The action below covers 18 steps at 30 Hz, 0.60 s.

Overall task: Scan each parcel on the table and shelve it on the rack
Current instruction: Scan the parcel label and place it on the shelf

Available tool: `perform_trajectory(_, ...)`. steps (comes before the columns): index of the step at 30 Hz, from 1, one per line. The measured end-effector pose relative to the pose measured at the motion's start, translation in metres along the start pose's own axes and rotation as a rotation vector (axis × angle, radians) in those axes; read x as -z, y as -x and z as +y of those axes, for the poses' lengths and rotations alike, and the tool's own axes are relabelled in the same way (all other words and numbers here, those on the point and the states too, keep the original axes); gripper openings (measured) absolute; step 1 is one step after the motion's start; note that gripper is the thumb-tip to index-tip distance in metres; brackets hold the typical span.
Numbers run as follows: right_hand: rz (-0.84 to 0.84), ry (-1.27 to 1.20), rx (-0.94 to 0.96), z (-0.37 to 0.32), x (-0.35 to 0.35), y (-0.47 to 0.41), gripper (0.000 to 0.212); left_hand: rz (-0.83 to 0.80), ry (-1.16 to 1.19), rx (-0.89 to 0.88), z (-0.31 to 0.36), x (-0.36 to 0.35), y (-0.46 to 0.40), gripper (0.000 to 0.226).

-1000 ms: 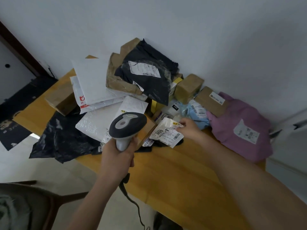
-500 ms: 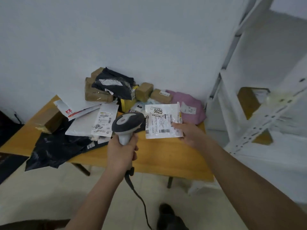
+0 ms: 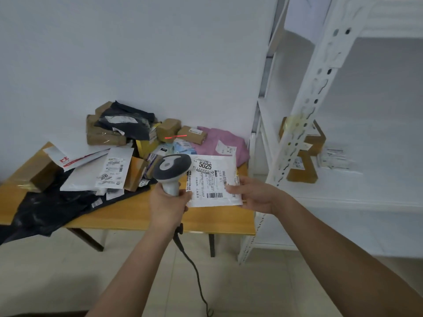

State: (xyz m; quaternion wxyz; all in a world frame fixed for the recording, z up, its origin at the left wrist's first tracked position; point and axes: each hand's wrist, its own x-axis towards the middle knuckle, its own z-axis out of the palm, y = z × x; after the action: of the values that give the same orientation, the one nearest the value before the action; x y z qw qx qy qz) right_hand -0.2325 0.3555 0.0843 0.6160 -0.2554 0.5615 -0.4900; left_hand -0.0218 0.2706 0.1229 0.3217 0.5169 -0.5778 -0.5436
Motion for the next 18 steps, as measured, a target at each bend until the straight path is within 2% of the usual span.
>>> perform_trajectory(6, 0.031, 0.010, 0.037, -0.028, 0.061, 0.043, 0.033, -0.051, 0.003, 0.014, 0.005, -0.045, 0.007, 0.020)
perform_trajectory(11, 0.038, 0.098, -0.071, -0.020, 0.089, 0.053, 0.031, -0.056, 0.018, 0.013, 0.006, -0.077, 0.021, 0.020)
perform_trajectory(14, 0.194, 0.081, -0.005, -0.013, 0.088, 0.047, 0.021, -0.048, 0.021, 0.019, 0.002, -0.087, 0.027, 0.019)
perform_trajectory(16, 0.341, 0.178, 0.029, -0.014, 0.089, 0.046, 0.016, -0.022, 0.012, 0.018, 0.002, -0.087, 0.029, 0.019)
perform_trajectory(18, 0.420, 0.302, 0.049, -0.016, 0.094, 0.045, 0.014, -0.016, -0.011, 0.012, 0.004, -0.083, 0.031, 0.019)
